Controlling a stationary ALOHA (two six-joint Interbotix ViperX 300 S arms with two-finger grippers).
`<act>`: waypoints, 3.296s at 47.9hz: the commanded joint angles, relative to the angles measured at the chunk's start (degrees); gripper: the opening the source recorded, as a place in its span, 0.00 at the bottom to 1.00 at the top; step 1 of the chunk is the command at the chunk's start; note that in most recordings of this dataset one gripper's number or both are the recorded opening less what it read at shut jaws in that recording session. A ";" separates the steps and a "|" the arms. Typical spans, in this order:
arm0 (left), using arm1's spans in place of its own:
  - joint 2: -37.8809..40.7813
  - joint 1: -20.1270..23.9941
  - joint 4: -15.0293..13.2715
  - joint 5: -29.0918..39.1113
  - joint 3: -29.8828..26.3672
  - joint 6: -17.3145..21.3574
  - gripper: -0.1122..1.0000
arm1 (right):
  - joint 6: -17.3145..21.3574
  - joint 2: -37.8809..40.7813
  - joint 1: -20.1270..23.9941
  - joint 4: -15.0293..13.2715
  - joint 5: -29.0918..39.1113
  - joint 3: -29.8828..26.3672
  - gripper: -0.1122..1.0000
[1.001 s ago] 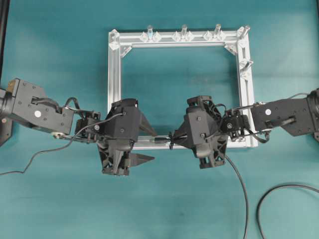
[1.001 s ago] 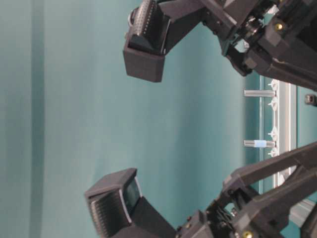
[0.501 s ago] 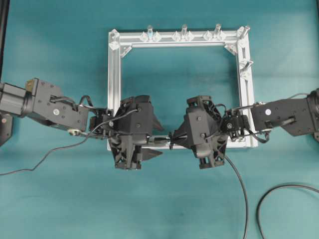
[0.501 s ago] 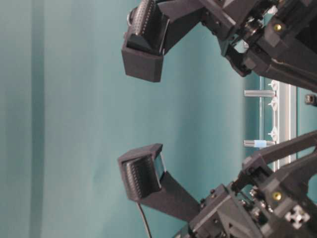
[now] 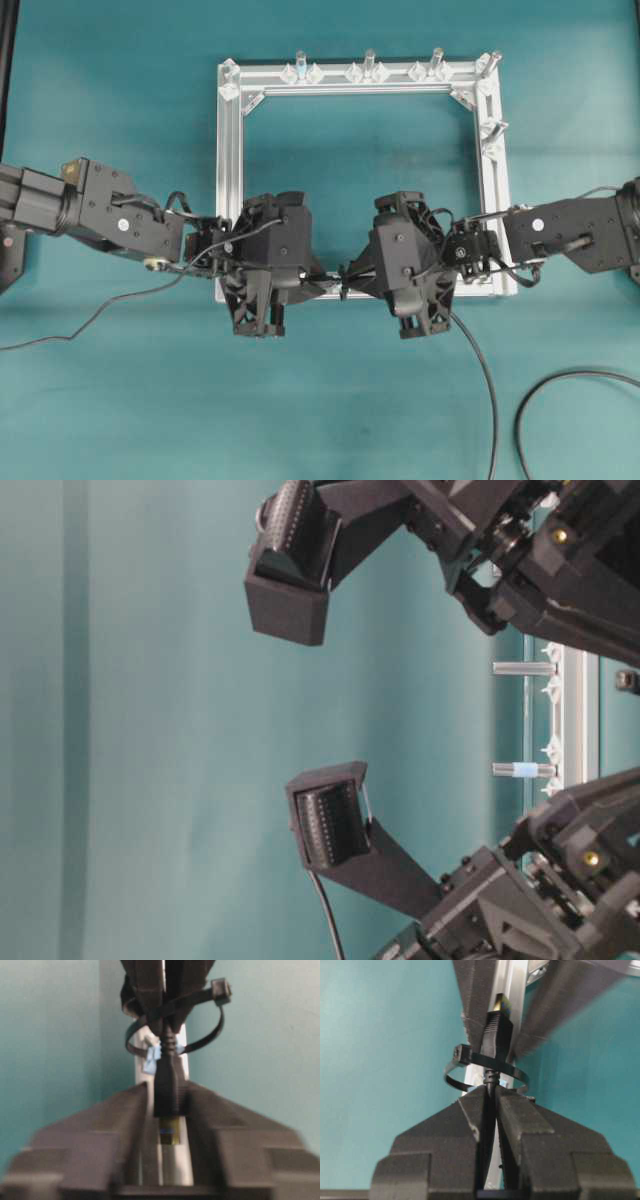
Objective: Insert the wire through the string loop located in the center.
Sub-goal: 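Open the right gripper and pull the plug leftward with the left gripper, then draw the cable further left through the loop with the left gripper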
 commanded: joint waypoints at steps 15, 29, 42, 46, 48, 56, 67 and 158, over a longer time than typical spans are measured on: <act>-3.69 -0.09 0.26 -0.18 0.00 0.09 0.25 | 0.09 -0.88 -0.09 -0.09 -0.53 -0.26 0.18; -3.69 -0.09 0.26 -0.26 -0.35 0.00 0.25 | 2.11 -0.79 -0.09 0.00 0.26 -0.44 0.18; -3.69 -0.09 0.26 -0.18 -0.35 0.00 0.25 | 3.25 -0.88 -0.09 0.00 0.26 -0.18 0.18; -3.69 -0.09 0.18 -0.18 -0.35 0.00 0.25 | 3.16 -0.79 -0.09 -0.09 0.26 -0.18 0.18; -3.69 -0.09 0.26 -0.26 -0.35 0.00 0.25 | 3.16 -0.79 -0.09 -0.09 0.26 -0.18 0.19; -3.69 -0.09 0.18 -0.18 -0.26 -0.09 0.25 | 3.16 -0.79 -0.09 -0.09 0.26 0.18 0.49; -3.69 -0.09 0.18 0.44 -0.18 0.00 0.25 | 3.16 -1.14 -0.09 -0.09 0.26 0.35 0.49; -29.27 -0.09 -0.09 14.94 21.71 -4.48 0.21 | 3.25 -9.67 -0.09 -0.09 0.44 7.21 0.49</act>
